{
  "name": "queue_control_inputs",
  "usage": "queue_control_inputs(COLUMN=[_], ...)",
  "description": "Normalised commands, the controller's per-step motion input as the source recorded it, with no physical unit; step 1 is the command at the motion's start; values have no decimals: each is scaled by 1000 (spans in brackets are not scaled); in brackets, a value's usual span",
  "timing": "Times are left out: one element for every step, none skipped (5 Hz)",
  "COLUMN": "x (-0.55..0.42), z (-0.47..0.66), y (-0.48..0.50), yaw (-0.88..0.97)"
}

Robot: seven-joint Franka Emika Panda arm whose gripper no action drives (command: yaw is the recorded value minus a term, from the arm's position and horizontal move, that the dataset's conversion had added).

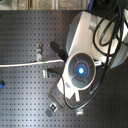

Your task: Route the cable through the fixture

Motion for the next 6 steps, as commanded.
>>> queue_control_inputs(x=[-36, -218, -179, -238, -134, -111], z=[108, 219, 103, 202, 379, 449], y=[-43, 69, 20, -18, -160, -141], yaw=[0, 0, 0, -137, -554, -646])
